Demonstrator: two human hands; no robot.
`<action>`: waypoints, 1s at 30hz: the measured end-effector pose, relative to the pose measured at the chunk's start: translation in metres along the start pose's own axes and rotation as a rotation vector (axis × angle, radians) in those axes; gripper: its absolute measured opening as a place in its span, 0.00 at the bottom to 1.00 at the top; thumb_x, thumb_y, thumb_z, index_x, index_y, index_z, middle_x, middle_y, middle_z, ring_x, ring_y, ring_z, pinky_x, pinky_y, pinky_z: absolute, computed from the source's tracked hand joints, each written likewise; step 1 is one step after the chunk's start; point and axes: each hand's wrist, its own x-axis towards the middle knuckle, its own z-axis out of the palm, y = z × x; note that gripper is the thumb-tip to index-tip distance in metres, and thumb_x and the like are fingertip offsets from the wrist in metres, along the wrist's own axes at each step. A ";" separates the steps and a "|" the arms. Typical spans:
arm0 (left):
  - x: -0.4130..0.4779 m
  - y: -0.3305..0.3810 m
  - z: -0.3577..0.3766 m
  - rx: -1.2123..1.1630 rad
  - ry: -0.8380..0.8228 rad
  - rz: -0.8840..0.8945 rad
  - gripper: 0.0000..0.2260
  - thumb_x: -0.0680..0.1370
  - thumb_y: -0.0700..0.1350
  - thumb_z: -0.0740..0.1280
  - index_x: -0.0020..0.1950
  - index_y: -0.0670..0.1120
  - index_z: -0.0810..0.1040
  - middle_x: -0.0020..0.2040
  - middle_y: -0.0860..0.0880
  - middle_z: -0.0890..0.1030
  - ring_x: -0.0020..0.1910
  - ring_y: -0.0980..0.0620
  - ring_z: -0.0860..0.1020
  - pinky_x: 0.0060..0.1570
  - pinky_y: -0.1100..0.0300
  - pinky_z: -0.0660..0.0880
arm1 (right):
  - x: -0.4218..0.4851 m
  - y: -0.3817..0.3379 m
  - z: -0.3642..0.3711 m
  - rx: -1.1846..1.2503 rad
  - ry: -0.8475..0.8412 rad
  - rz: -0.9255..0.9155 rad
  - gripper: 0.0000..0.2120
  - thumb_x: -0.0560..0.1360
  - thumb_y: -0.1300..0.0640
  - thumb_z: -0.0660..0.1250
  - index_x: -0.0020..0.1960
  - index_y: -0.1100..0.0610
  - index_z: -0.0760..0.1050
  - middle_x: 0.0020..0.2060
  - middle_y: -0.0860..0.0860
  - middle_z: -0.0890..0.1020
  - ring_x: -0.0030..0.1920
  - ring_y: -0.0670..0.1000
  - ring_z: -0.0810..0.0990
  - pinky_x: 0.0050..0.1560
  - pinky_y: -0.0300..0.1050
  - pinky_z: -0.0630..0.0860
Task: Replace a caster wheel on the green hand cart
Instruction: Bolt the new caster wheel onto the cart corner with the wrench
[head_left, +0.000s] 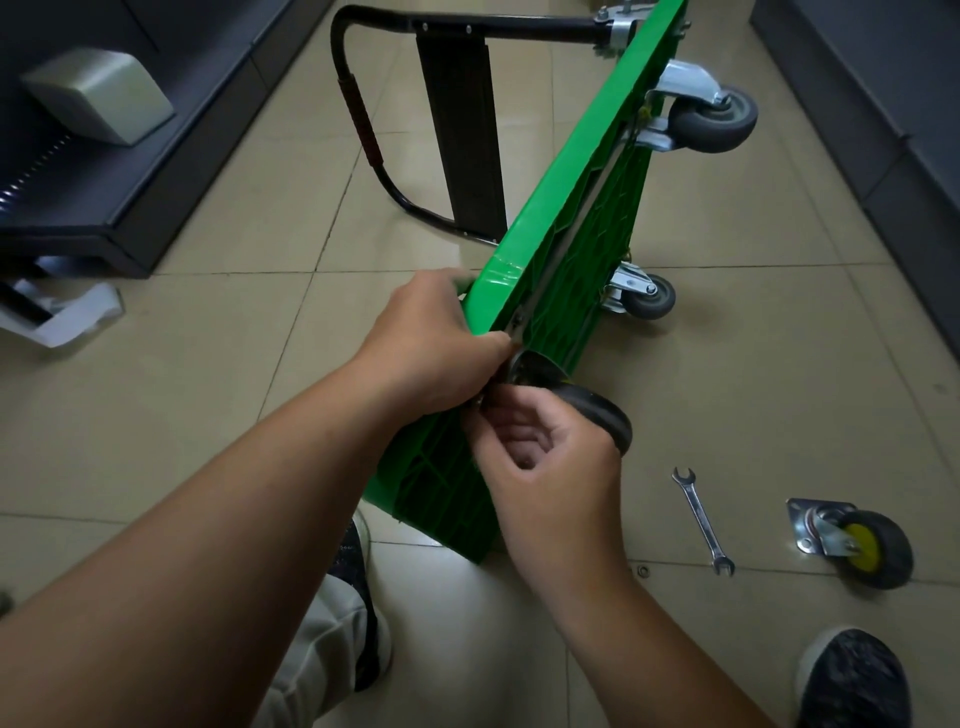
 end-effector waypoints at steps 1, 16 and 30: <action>0.000 0.000 0.000 -0.001 -0.001 0.001 0.21 0.75 0.44 0.74 0.68 0.54 0.80 0.47 0.51 0.86 0.44 0.51 0.85 0.51 0.48 0.84 | -0.001 0.000 0.000 -0.005 -0.009 0.023 0.04 0.78 0.58 0.74 0.50 0.50 0.84 0.39 0.45 0.86 0.41 0.45 0.86 0.44 0.42 0.84; 0.001 -0.001 0.000 -0.014 -0.002 0.000 0.21 0.74 0.44 0.74 0.67 0.54 0.81 0.45 0.51 0.86 0.42 0.51 0.85 0.49 0.49 0.84 | -0.006 -0.001 -0.010 -0.055 -0.094 -0.019 0.14 0.74 0.62 0.74 0.58 0.50 0.82 0.36 0.48 0.83 0.35 0.47 0.82 0.37 0.37 0.79; 0.001 -0.001 -0.001 -0.019 -0.003 -0.017 0.20 0.74 0.45 0.74 0.66 0.55 0.81 0.45 0.52 0.86 0.40 0.53 0.85 0.47 0.49 0.85 | -0.009 0.003 -0.003 -0.068 -0.111 -0.012 0.17 0.75 0.59 0.73 0.63 0.50 0.79 0.36 0.47 0.83 0.35 0.45 0.82 0.36 0.37 0.78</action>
